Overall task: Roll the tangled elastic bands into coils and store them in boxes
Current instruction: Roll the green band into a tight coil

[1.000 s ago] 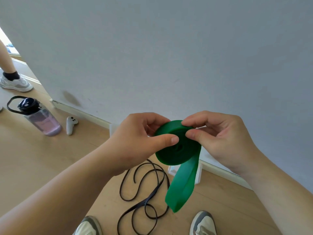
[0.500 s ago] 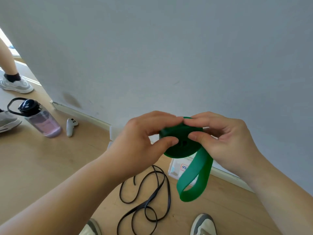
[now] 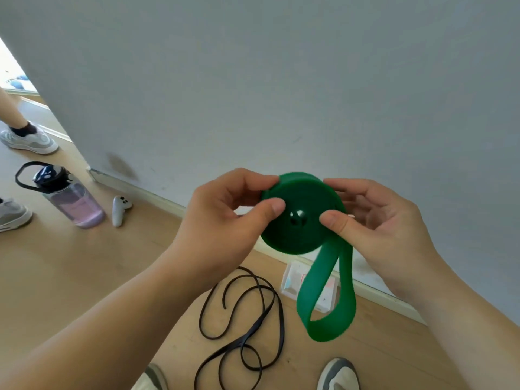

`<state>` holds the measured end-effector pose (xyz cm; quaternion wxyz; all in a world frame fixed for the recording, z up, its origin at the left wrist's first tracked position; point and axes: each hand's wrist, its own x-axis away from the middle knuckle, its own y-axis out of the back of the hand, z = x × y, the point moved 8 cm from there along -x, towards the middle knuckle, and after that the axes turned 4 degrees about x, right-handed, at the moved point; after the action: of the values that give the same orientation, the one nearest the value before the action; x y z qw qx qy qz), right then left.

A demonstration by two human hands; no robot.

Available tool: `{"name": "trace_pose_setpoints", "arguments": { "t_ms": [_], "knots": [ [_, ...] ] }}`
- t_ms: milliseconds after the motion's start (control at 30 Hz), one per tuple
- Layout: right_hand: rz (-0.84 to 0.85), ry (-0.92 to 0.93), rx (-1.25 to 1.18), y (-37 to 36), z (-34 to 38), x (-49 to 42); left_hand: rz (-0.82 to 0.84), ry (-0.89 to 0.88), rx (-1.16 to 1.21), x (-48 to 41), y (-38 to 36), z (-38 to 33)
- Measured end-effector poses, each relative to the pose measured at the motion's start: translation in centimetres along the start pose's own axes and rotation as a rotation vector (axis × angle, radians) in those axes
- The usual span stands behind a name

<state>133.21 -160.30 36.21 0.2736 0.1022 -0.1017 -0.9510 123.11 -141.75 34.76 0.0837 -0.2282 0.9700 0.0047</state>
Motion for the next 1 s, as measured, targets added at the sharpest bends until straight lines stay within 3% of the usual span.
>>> {"name": "trace_pose_setpoints", "arguments": {
  "t_ms": [133, 200, 333, 433, 567, 667, 767, 1000],
  "knots": [
    [0.022, 0.051, -0.05, -0.6, 0.2, 0.2, -0.015, 0.042, 0.12, -0.1, 0.4, 0.5],
    [0.015, 0.074, 0.075, -0.6, 0.2, 0.2, 0.044, 0.023, -0.072, 0.0, -0.1, 0.7],
    [0.116, 0.143, 0.349, -1.6, 0.3, 0.5, 0.205, -0.235, -0.493, 0.7, -1.7, -0.6],
    [0.097, 0.128, 0.346, -1.7, 0.3, 0.6, 0.196, -0.223, -0.438, 0.7, -1.7, -0.2],
    [-0.022, 0.05, 0.161, -0.2, 0.2, 0.2, 0.05, -0.031, -0.164, 0.3, -0.5, 0.3],
    [-0.025, 0.065, 0.104, -0.5, 0.5, 0.2, -0.05, -0.001, -0.067, 0.0, 0.5, 0.6],
    [-0.034, 0.066, 0.033, -0.6, 0.3, 0.0, -0.037, 0.077, 0.053, 0.2, 0.2, 1.5],
    [0.115, 0.14, 0.312, -2.0, 0.1, 0.5, 0.232, 0.002, -0.381, 0.6, -2.1, 0.5]
  ]
}}
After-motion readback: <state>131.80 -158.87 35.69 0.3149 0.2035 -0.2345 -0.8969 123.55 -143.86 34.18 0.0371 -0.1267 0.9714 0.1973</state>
